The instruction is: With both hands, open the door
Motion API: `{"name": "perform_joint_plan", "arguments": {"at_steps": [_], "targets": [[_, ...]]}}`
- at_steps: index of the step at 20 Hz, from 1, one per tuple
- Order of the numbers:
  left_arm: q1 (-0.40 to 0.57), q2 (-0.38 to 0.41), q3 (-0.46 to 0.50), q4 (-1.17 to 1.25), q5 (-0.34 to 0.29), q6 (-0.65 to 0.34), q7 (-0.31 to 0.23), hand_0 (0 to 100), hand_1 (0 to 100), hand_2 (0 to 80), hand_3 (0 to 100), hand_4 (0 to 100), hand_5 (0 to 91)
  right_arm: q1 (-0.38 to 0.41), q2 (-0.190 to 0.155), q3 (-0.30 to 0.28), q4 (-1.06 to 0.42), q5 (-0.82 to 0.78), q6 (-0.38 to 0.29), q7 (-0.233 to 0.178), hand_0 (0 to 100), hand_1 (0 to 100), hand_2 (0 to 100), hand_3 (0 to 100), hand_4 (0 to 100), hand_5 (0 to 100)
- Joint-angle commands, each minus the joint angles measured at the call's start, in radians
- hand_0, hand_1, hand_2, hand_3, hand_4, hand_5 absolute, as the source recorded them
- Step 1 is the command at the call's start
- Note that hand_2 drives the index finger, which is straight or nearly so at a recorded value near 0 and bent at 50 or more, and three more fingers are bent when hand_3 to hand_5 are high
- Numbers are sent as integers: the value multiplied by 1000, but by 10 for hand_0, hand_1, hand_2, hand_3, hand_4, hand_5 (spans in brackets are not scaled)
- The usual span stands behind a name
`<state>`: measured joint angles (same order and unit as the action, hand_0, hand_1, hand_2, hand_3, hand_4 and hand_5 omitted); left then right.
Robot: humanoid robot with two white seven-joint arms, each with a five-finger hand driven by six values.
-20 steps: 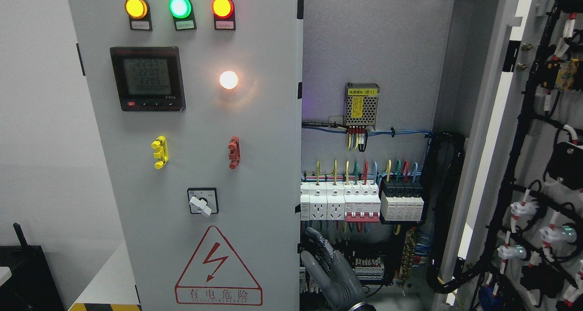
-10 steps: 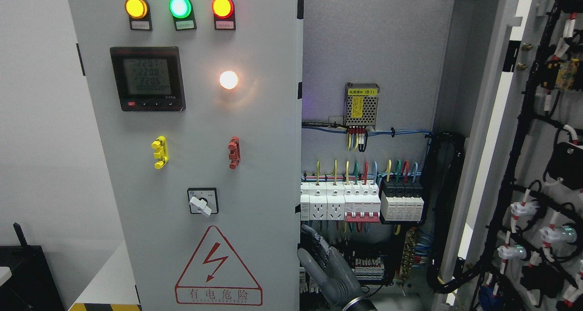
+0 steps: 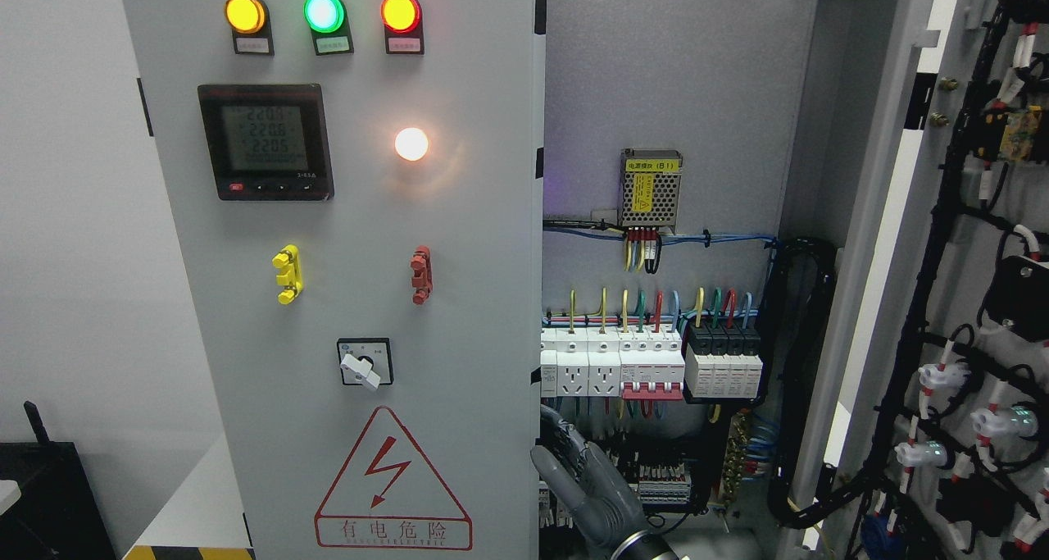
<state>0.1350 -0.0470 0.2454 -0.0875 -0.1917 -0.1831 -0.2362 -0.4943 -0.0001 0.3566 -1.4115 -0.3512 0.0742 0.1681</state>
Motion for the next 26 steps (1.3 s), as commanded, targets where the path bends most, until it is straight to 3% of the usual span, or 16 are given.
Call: {"name": "perform_joint_plan", "arguments": {"at_steps": [1,18,22,26], "targets": [[0,-1,0,0,0,1,0,120,389,0,0,0,0,-17,-12,-10,28,-12,-1,30,120,389,0,0,0,0],[0,-1,0,0,0,1,0,120,389,0,0,0,0,-21,-23,-11,37,-78,-4,57,120,389,0,0,0,0],[0,1,0,0,0,1,0,120,389,0,0,0,0,-27,-34,-11,37,-78,-4,99,120,389,0,0,0,0],[0,-1,0,0,0,1,0,120,389,0,0,0,0,-27,-35,-13,36,-78,-4,106,120,389,0,0,0,0]]}}
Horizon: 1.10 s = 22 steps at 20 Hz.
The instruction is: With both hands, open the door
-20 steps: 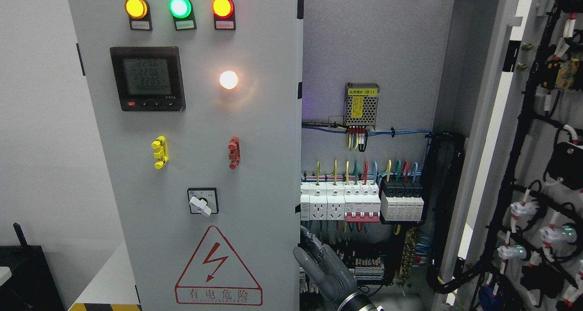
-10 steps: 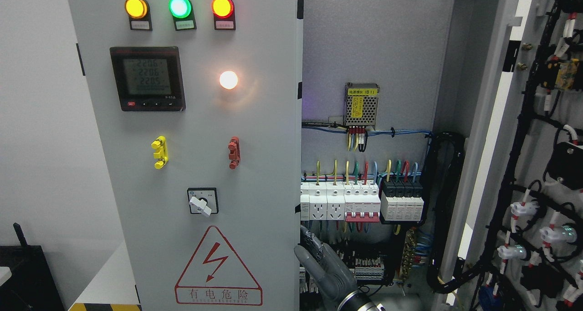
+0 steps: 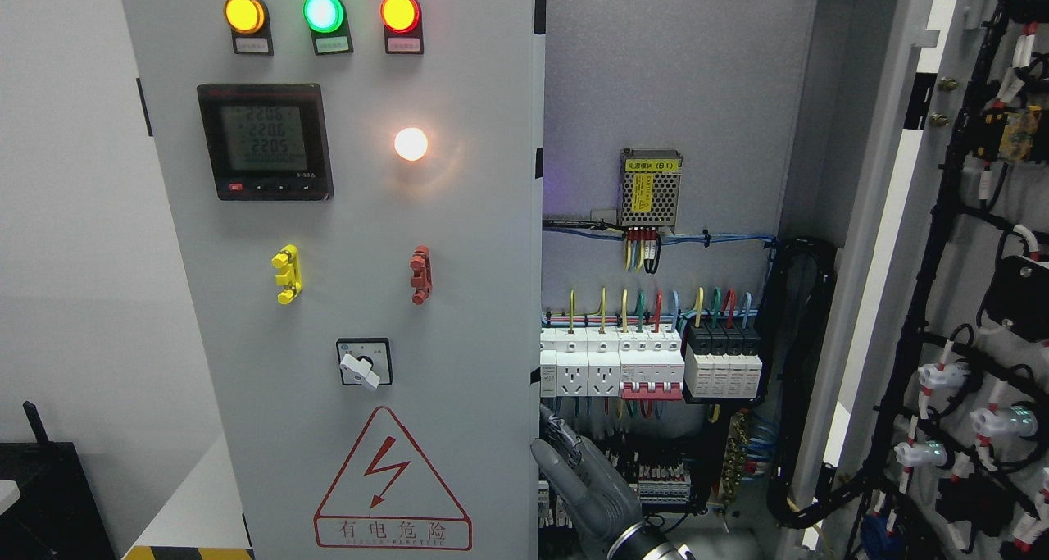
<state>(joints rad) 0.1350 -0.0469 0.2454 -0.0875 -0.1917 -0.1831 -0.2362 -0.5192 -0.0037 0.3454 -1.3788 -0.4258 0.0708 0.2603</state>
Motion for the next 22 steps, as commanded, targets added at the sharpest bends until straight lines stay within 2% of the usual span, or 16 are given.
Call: {"name": "perform_joint_plan", "arguments": {"at_steps": [1,4,12,22], "targets": [[0,-1,0,0,0,1,0,120,389,0,0,0,0,-2,-32,-2,3,-4,0,23,120,389,0,0,0,0],[0,1,0,0,0,1,0,120,389,0,0,0,0,-1,-32,0,1,-4,0,37,120,389,0,0,0,0],[0,1,0,0,0,1,0,120,389,0,0,0,0,5,-33,3,-16,-8,-6,39,120,389,0,0,0,0],[0,1,0,0,0,1,0,120,389,0,0,0,0,18,-45,44,-83,-62,-6,40,120,389,0,0,0,0]]}}
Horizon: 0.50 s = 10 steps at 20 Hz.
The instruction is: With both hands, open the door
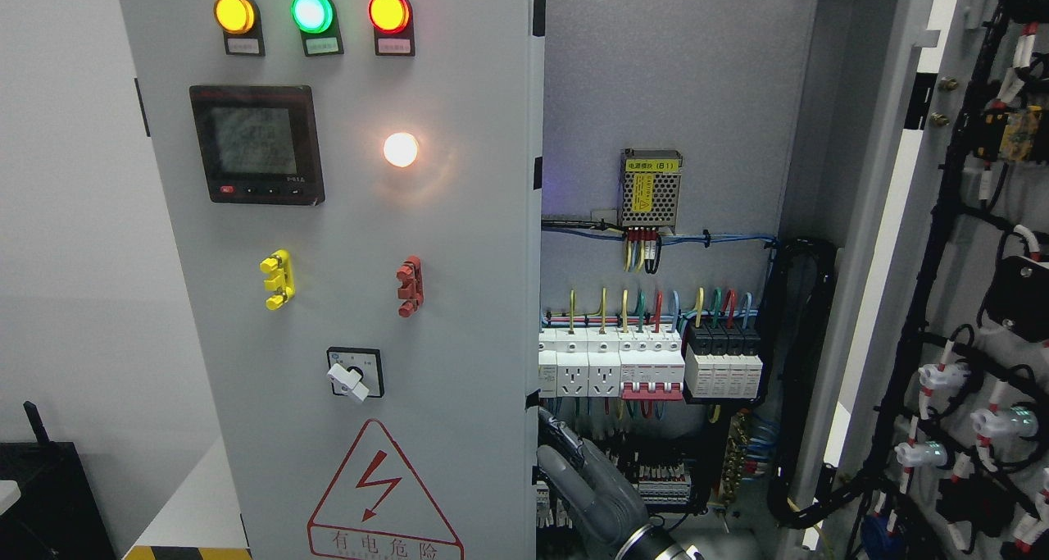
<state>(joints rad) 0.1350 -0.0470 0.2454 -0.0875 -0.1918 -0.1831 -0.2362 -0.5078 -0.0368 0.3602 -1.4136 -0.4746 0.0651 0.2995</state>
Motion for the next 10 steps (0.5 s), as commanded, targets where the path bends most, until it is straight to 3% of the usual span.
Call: {"name": "perform_joint_plan", "arguments": {"at_steps": [1,7,10], "targets": [[0,1,0,0,0,1,0,120,389,0,0,0,0,6,-12,37,-48,-13,1,1,120,389,0,0,0,0],[0,1,0,0,0,1,0,120,389,0,0,0,0,3,-11,71,-54,-13,1,4,120,389,0,0,0,0],[0,-1,0,0,0,1,0,120,389,0,0,0,0,2,-11,77,-54,-15,2,68,120,389,0,0,0,0]]}}
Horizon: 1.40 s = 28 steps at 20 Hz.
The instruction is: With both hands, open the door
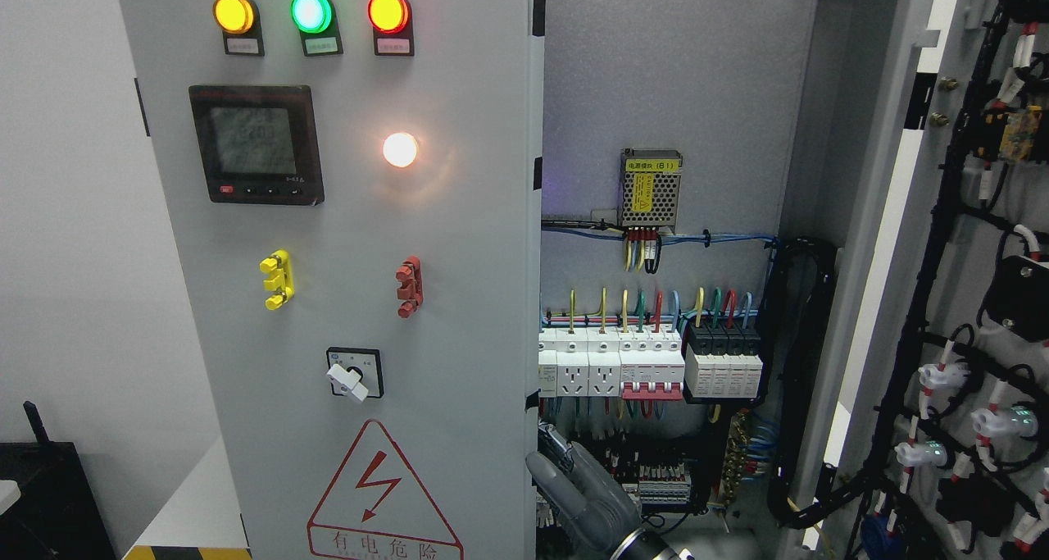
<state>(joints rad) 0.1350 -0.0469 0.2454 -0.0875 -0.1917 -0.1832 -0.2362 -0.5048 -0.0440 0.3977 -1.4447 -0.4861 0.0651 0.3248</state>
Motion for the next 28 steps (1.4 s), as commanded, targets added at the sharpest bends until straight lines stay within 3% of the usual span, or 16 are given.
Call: {"name": "perform_joint_plan", "arguments": {"at_steps": [1,10,15,28], "targets": [[0,-1,0,0,0,1,0,120,389,0,0,0,0,-1,-4,39,-23,-2,2,45,120,389,0,0,0,0],[0,-1,0,0,0,1,0,120,389,0,0,0,0,0,-2,43,-51,-5,1,54,120,389,0,0,0,0],[0,1,0,0,0,1,0,120,389,0,0,0,0,2,-1,73,-79,-5,1,89,120,389,0,0,0,0],[0,-1,0,0,0,1,0,120,389,0,0,0,0,22,12,151,-155,-5,1,91,120,389,0,0,0,0]]}}
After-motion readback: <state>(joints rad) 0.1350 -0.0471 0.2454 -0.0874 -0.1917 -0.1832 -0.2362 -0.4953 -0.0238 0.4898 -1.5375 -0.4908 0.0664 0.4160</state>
